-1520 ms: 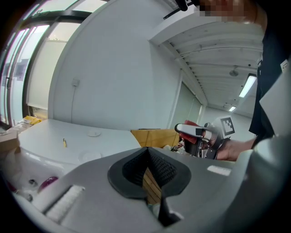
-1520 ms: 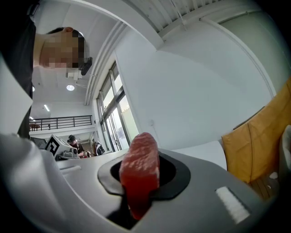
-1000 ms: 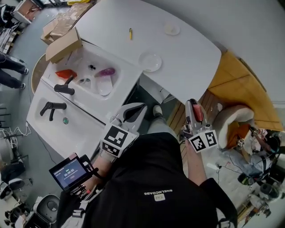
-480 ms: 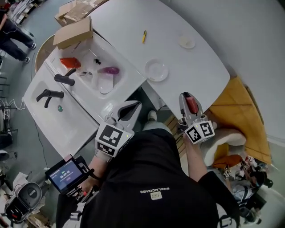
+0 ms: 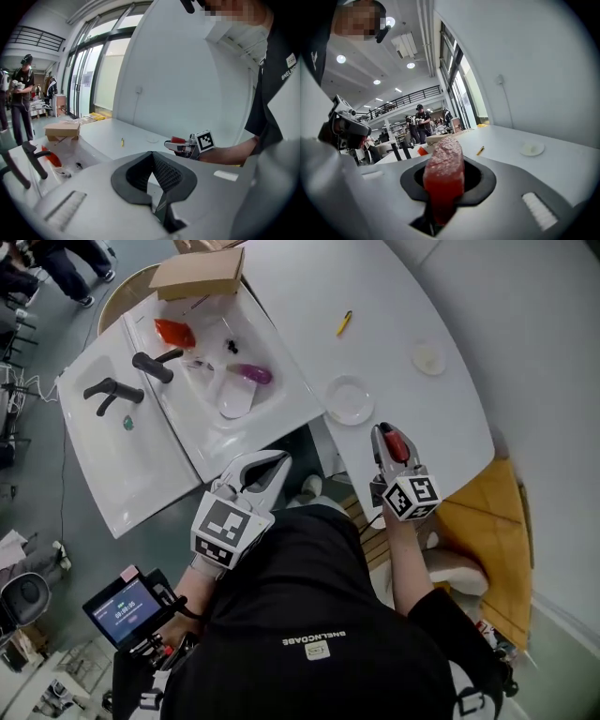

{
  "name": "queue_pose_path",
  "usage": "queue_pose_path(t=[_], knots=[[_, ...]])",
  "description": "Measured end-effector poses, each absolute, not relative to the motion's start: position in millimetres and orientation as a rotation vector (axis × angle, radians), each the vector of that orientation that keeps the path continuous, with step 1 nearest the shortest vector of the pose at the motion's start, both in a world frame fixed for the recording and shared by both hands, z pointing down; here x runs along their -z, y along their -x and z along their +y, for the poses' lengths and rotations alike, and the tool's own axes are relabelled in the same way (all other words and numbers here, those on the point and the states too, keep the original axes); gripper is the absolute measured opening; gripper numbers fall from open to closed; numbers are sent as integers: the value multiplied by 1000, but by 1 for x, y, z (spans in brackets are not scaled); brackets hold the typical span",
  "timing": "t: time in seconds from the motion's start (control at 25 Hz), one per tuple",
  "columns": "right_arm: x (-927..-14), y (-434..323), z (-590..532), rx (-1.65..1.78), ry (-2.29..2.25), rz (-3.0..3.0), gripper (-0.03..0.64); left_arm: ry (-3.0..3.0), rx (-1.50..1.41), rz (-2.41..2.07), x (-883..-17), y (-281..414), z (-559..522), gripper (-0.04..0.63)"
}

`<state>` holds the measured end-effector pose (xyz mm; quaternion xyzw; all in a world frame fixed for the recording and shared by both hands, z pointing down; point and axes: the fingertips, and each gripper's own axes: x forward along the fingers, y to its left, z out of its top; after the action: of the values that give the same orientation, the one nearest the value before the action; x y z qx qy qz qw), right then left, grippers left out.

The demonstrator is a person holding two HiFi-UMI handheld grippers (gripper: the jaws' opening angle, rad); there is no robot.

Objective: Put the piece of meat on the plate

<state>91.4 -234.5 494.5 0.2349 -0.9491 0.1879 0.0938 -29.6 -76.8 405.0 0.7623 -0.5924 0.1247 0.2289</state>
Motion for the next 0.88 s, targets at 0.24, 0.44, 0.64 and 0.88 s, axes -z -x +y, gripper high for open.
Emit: queue_pose_path(t=[0.24,0.44,0.64,0.88], knots=[[-536,-44,-261,-534,-555,-2734,69,-1976,-331,-1716,-418,63,-72,20],[-577,-6,-276,-516,-444,-2640,69,-1860,-284,-1779,-428,93,-63,20],[-605,-14,-275,-513,-358,-2585,69,-1760,-273,-1850,-427,71,-41,20],[-647,0,-278,-478,-272,-2501,69,-1642,-232,-1870,-436,71,-29,20]])
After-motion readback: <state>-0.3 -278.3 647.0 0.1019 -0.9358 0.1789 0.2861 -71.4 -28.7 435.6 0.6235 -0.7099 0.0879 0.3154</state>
